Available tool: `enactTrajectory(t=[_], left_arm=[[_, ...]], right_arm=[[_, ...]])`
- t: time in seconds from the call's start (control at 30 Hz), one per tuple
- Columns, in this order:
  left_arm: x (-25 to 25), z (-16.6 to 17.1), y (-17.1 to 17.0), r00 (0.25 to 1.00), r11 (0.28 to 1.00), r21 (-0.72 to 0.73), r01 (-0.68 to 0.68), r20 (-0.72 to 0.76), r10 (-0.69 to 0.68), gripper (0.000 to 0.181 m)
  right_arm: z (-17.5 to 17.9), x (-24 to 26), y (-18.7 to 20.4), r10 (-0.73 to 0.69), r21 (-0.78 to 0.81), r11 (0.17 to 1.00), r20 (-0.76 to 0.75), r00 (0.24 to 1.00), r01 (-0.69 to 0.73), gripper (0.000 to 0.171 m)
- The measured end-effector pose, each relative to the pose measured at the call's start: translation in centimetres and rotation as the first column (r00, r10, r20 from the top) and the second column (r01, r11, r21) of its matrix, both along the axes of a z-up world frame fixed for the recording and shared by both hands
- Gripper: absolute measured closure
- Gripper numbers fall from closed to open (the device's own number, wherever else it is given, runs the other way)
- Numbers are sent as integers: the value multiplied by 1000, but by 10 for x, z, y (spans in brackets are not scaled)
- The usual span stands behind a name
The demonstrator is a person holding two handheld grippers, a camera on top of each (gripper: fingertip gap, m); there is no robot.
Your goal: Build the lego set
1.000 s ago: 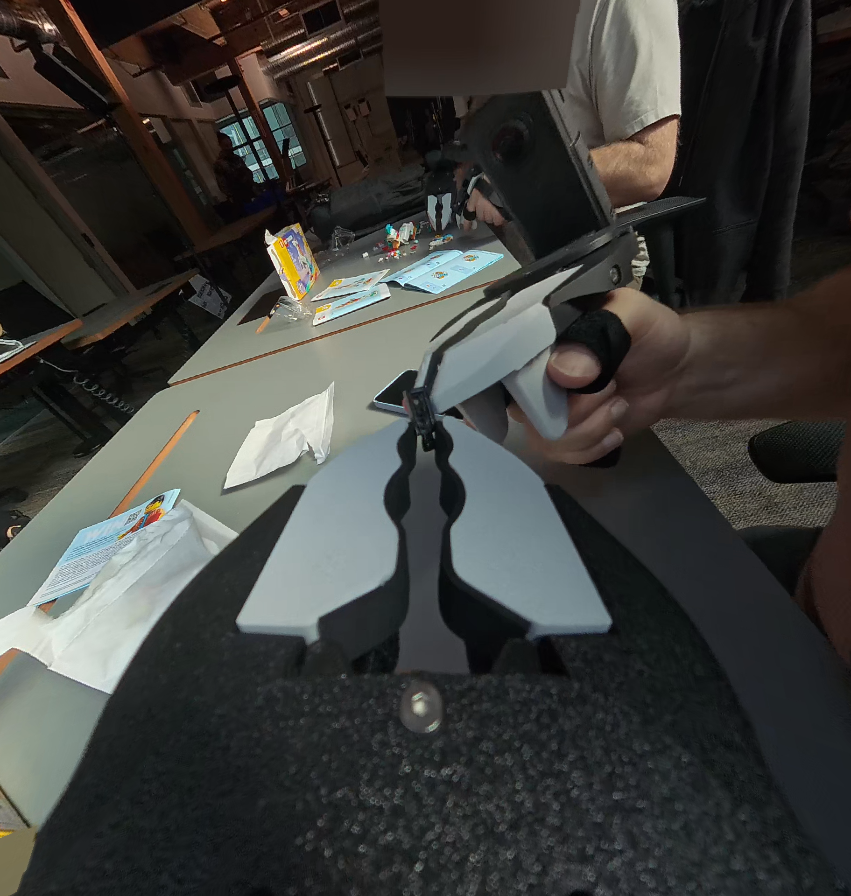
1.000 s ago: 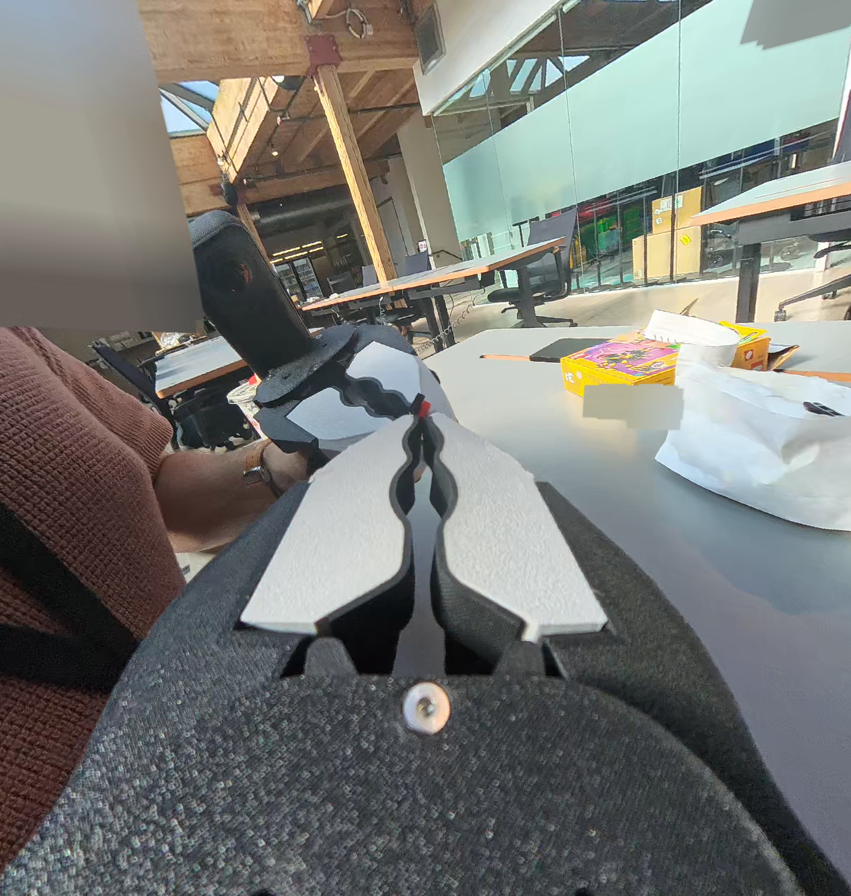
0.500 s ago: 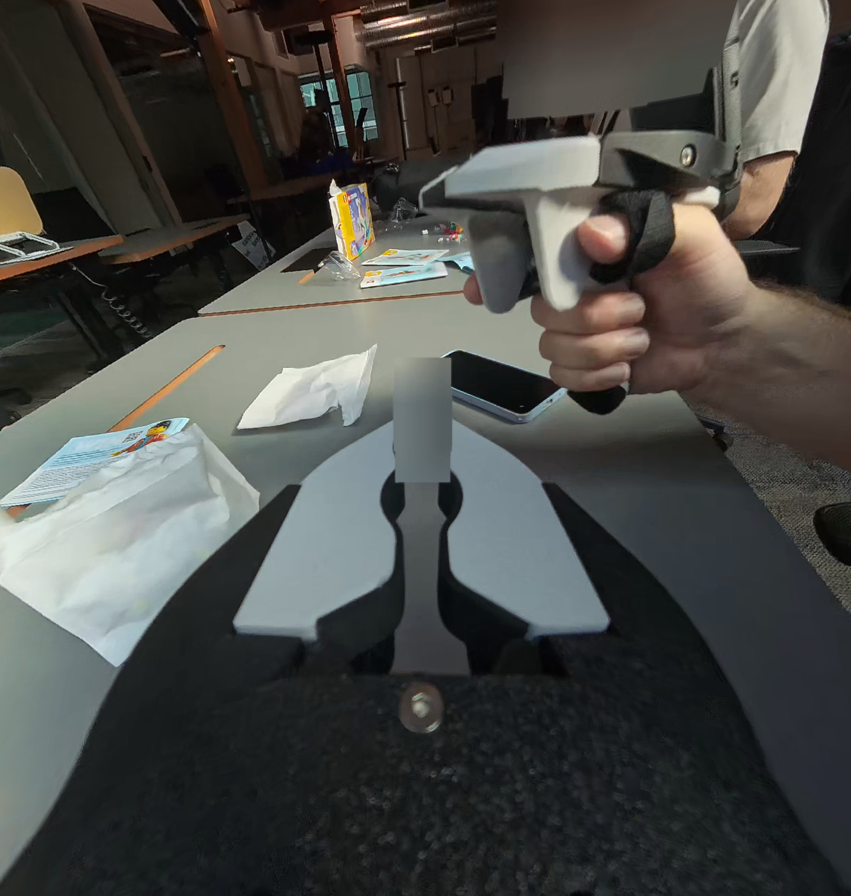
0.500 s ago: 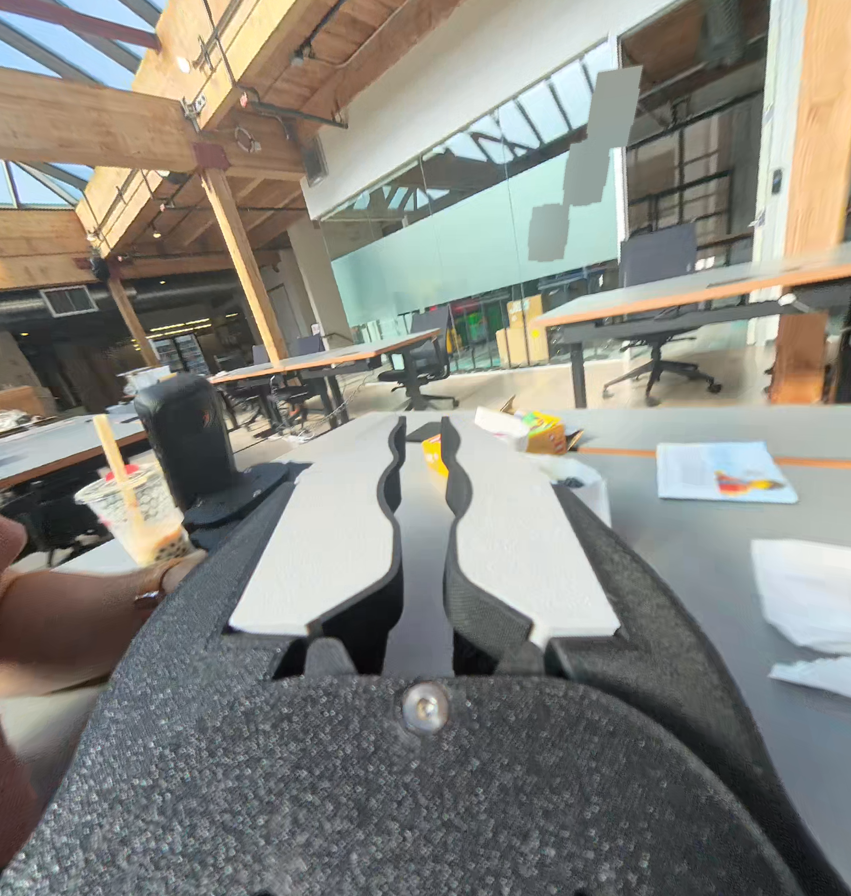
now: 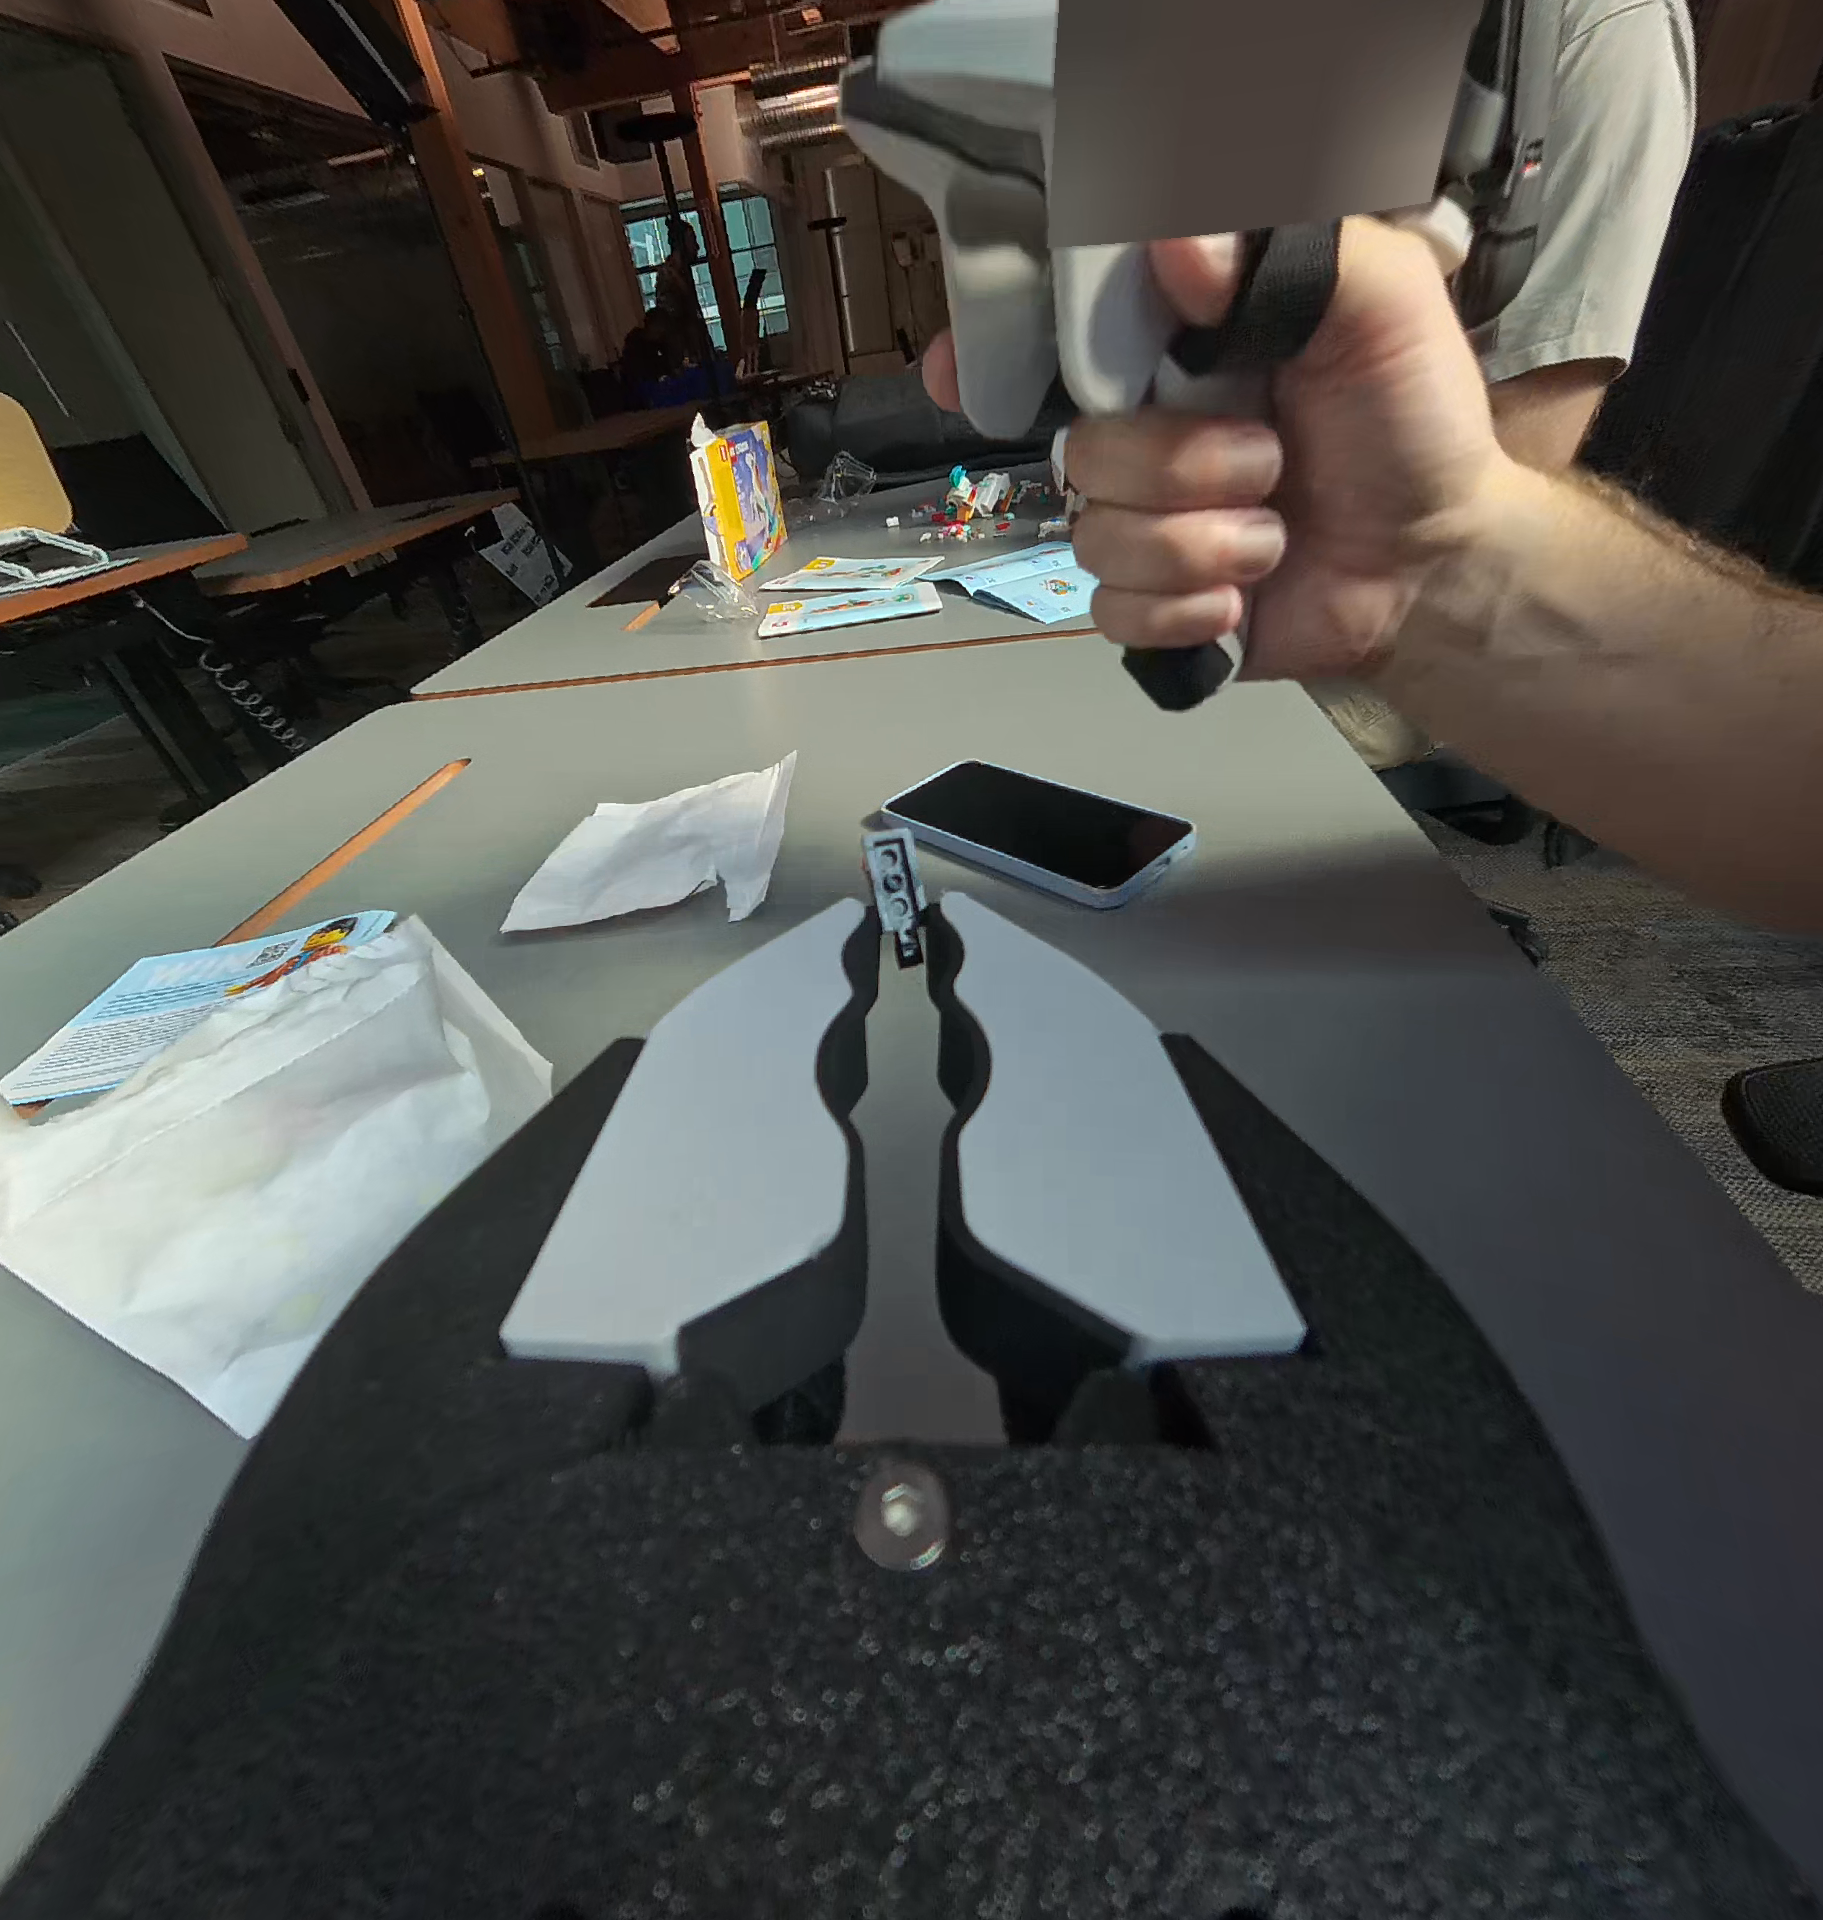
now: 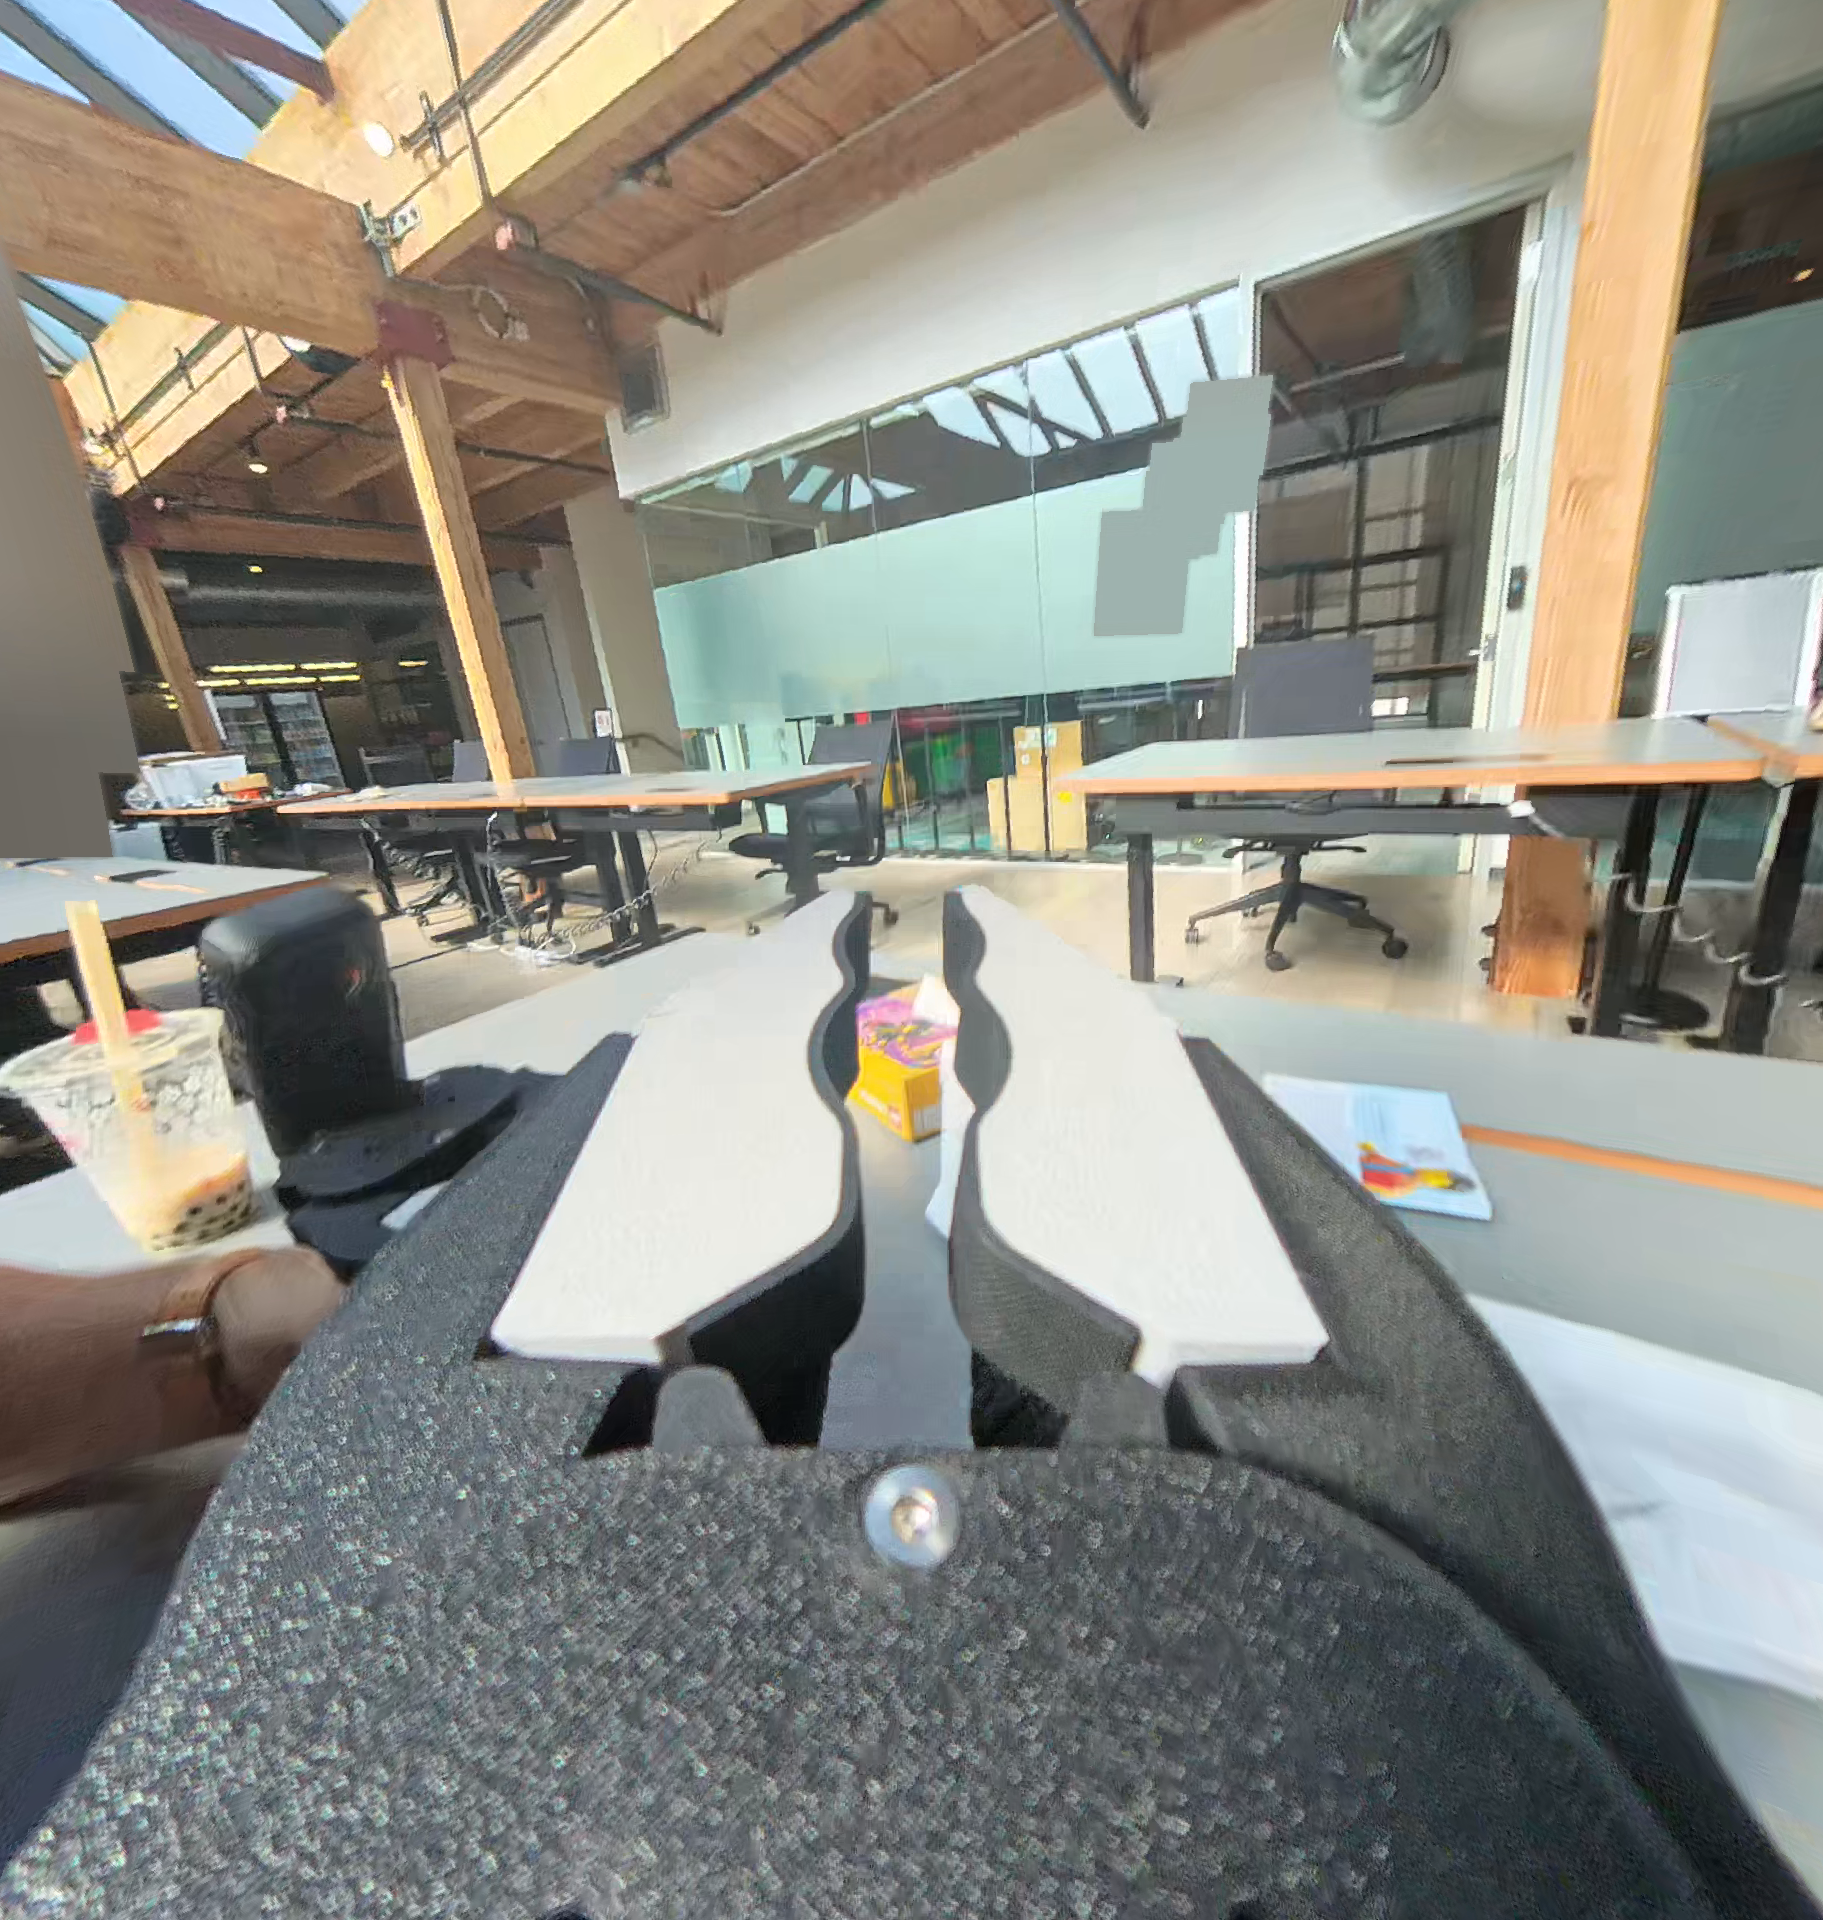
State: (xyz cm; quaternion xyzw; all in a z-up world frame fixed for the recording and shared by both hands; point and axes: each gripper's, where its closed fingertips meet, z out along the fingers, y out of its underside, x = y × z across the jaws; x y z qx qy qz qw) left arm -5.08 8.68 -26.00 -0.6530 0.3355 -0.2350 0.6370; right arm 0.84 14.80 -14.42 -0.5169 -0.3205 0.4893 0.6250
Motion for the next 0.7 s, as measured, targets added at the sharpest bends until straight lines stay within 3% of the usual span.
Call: enactTrajectory(t=[0.1, 0.2, 0.3, 0.33, 0.37, 0.4, 0.43, 0.47, 0.57, 0.7], left_arm=[[-1, -3, -1, 1000, 1000, -4, 8, -11, -8, 173], [1, -2, -6, 1000, 1000, -12, 27, 13, -26, 173], [24, -3, -31, 986, 984, -71, 164, -30, -167, 173], [26, 5, -36, 985, 985, -47, 167, -39, -169, 173], [25, 20, -41, 984, 984, -23, 176, 4, -176, 173], [21, 40, -46, 975, 979, -11, 206, 93, -204, 173], [12, 61, -48, 955, 974, 0, 225, 199, -220, 173], [0, 76, -47, 934, 975, 11, 223, 284, -217, 173], [-34, 83, -33, 949, 992, 19, 127, 290, -128, 173], [-47, 74, -30, 950, 996, -18, 86, 303, -76, 173]], right_arm=[[-56, -11, -28, 44, -91, 995, 42, 998, -40, 157], [-86, -9, -46, 67, -250, 966, -32, 997, -73, 157], [-101, -11, -61, 137, -393, 904, -105, 985, -168, 155], [-87, -7, -72, 239, -410, 858, -214, 947, -309, 155], [-58, 13, -81, 336, -388, 780, -401, 852, -490, 155], [-24, 50, -78, 362, -305, 705, -622, 694, -640, 156], [3, 96, -69, 339, -180, 689, -776, 532, -702, 160], [16, 133, -61, 296, -113, 741, -830, 473, -662, 163], [22, 183, -55, 162, -112, 931, -726, 668, -348, 162], [14, 212, -64, 93, -118, 955, -751, 653, -271, 160]])
